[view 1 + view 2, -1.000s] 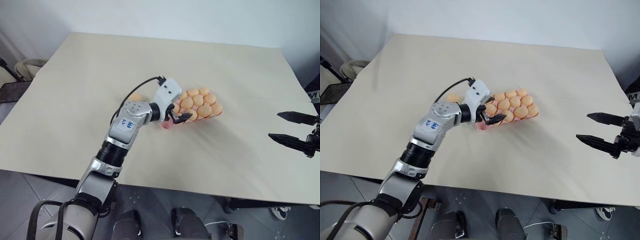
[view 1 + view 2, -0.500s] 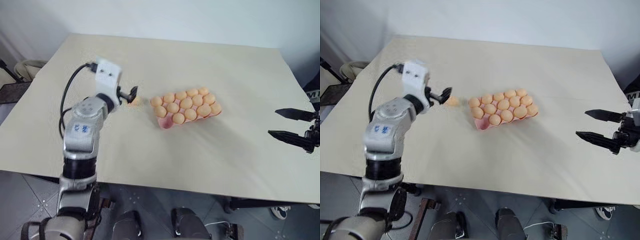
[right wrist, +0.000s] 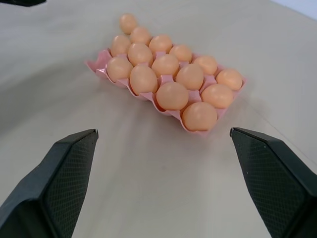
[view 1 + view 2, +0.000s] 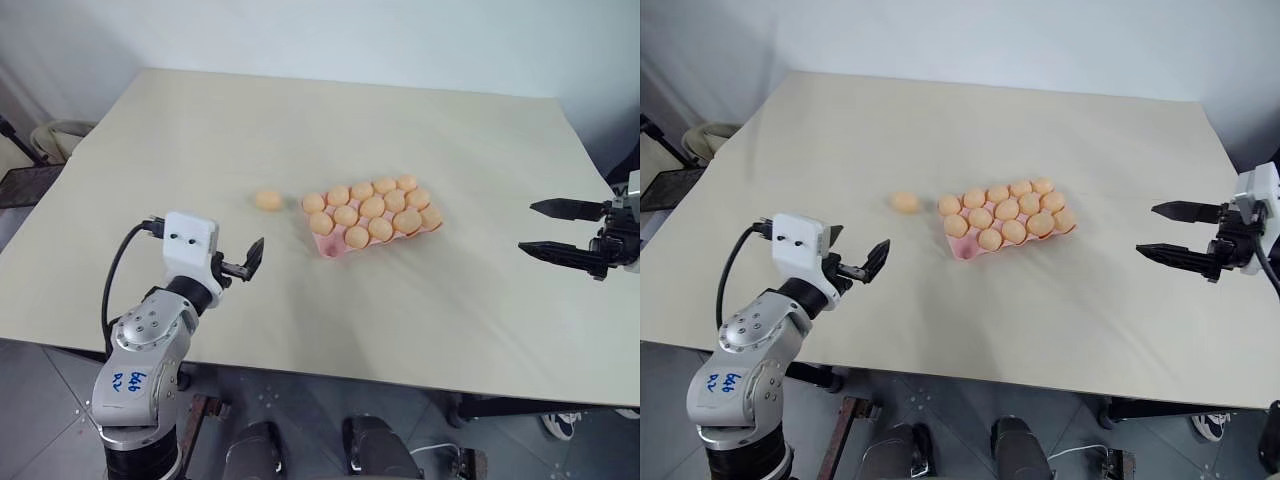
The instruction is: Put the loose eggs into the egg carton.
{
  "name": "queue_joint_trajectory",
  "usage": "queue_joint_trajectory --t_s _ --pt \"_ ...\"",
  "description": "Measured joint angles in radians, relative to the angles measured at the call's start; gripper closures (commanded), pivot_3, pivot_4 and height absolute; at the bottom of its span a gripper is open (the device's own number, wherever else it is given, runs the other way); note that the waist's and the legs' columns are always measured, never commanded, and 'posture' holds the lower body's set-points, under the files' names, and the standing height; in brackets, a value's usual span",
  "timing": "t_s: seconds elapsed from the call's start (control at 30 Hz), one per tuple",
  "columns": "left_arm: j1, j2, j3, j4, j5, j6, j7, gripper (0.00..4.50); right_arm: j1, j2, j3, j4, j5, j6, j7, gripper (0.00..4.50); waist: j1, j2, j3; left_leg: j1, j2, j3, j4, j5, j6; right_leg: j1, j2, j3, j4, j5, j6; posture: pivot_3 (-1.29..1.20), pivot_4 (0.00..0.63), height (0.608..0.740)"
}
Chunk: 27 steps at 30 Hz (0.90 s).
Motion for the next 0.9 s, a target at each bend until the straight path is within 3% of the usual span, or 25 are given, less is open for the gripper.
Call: queue_joint_trajectory --t_s 0.33,0.63,0.9 --pt "-0.011 0.023 0.009 0.106 -0.007 -0.103 0.018 0.03 0.007 0.008 0.009 0.008 -0.004 -0.005 0.002 0.00 0.002 0.000 0.000 -0.001 0.000 0.002 -0.001 -0.004 0.002 0.002 0.000 0.000 -0.008 0.001 0.003 0.00 0.150 0.740" --pt "-0.279 0.047 -0.039 0.612 0.036 -0.322 0.028 0.03 0.050 0.006 0.001 -0.046 0.002 0.015 0.000 0.00 0.004 0.000 0.000 -0.002 0.000 0.005 0.000 -0.005 0.003 0.000 0.000 -0.006 -0.008 0.002 0.004 0.00 0.150 0.740" --pt "-0.479 0.067 -0.090 1.099 0.076 -0.637 -0.007 0.03 0.126 -0.001 -0.038 -0.131 0.029 0.070 -0.013 0.00 0.005 0.000 0.000 -0.003 0.001 0.007 -0.001 -0.005 0.002 -0.004 0.001 -0.006 -0.008 0.002 0.005 0.00 0.150 0.740"
